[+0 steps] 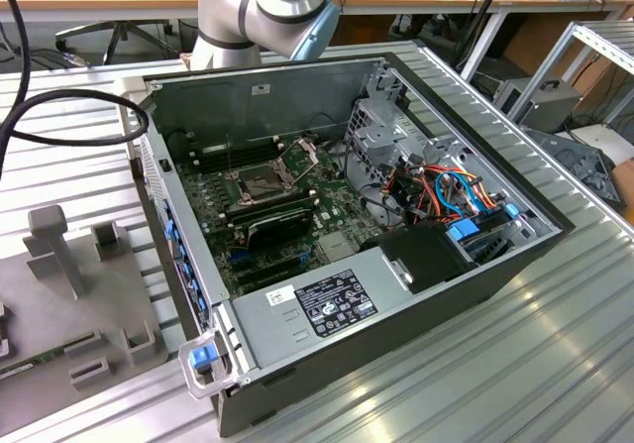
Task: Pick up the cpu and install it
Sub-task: 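Pick up the cpu and move it towards the insertion slot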
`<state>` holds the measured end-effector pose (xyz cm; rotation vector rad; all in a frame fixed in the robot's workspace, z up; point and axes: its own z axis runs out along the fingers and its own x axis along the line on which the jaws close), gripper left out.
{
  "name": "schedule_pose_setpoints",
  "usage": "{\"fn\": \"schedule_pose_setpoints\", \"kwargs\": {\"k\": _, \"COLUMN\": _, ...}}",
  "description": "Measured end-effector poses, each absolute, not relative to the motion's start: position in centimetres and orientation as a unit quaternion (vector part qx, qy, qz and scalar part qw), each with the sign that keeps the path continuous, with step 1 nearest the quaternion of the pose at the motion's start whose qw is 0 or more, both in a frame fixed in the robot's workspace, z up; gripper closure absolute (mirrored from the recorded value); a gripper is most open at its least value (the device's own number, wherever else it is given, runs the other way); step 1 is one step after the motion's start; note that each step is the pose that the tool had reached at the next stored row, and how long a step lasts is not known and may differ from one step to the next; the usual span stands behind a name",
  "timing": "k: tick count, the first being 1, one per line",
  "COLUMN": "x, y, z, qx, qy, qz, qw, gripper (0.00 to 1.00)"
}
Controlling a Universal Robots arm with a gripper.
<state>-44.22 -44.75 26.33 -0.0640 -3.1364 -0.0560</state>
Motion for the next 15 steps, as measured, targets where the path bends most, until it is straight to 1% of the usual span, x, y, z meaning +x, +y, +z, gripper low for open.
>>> {"fn": "schedule_pose_setpoints", "kwargs": {"k": 1, "x": -44.1, "y": -44.75, "z": 26.24, "qx": -0.021, "qy": -0.999, "qz": -0.015, "qw": 0.02, "gripper": 0.4}}
{"fn": "schedule_pose_setpoints", "kwargs": {"k": 15, "x": -44.09, "y": -45.21, "z": 26.22, "qx": -0.021, "qy": -0.999, "qz": -0.015, "qw": 0.02, "gripper": 0.4}}
